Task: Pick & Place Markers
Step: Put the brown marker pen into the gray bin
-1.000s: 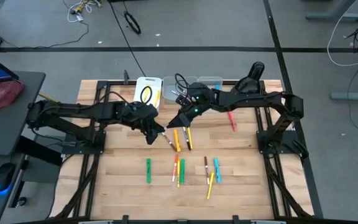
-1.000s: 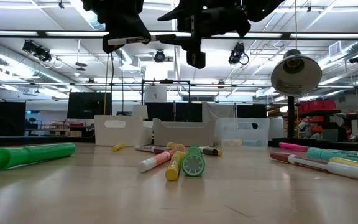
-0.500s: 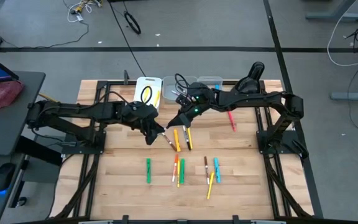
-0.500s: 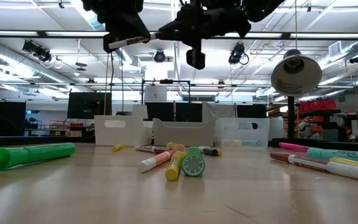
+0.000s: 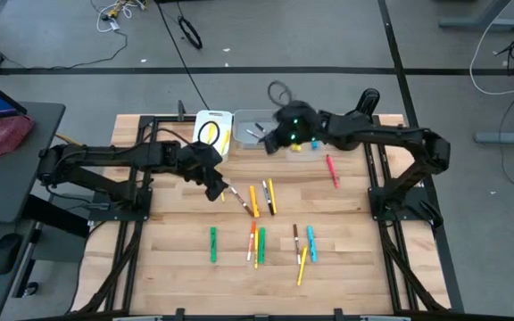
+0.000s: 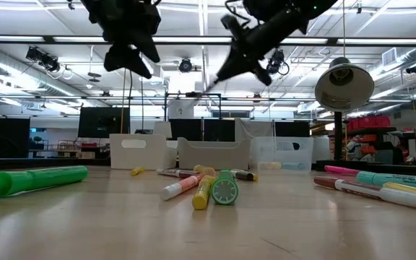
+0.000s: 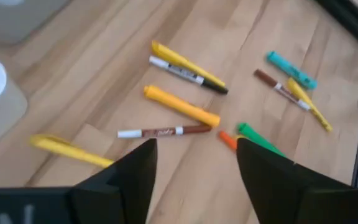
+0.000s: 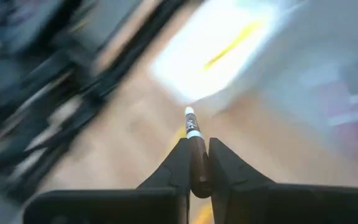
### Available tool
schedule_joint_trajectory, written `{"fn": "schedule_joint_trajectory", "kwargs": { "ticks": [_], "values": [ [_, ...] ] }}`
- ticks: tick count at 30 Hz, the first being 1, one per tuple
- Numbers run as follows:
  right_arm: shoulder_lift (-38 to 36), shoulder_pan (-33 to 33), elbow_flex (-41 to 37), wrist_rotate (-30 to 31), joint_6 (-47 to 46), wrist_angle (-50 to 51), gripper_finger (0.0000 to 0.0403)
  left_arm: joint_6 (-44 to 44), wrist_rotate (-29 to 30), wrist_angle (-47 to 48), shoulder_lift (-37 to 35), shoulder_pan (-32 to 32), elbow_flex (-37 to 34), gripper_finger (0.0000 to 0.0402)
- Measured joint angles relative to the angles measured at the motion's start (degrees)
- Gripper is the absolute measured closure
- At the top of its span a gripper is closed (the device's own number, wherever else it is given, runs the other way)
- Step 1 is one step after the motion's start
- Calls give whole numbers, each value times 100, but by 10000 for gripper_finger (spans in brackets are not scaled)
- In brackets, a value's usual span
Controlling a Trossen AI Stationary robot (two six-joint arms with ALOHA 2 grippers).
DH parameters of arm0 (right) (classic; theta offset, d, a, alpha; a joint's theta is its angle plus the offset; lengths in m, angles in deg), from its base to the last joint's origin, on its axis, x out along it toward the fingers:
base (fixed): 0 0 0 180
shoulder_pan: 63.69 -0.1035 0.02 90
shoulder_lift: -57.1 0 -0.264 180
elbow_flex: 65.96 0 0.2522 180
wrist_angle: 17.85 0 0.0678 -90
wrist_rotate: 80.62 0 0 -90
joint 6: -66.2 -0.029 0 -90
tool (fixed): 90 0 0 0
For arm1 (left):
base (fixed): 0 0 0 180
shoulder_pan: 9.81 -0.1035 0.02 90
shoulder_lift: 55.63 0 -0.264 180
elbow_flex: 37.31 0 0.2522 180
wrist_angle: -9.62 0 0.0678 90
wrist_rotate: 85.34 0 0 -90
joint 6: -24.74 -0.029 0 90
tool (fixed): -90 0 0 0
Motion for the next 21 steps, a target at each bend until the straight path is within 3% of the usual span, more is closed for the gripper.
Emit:
{"fn": "schedule_joint_trajectory", "kwargs": {
  "ticks": [3, 13, 21],
  "values": [
    [5, 292, 0, 546, 265, 92, 383, 6, 32, 5, 0, -3, 0, 158],
    [1235, 1077, 6, 726, 235, -448, 383, -23, 32, -123, 0, 30, 0, 165],
    [1813, 1169, 3, 689, -116, -749, 383, -47, -82, -83, 1, 28, 0, 165]
  ]
}}
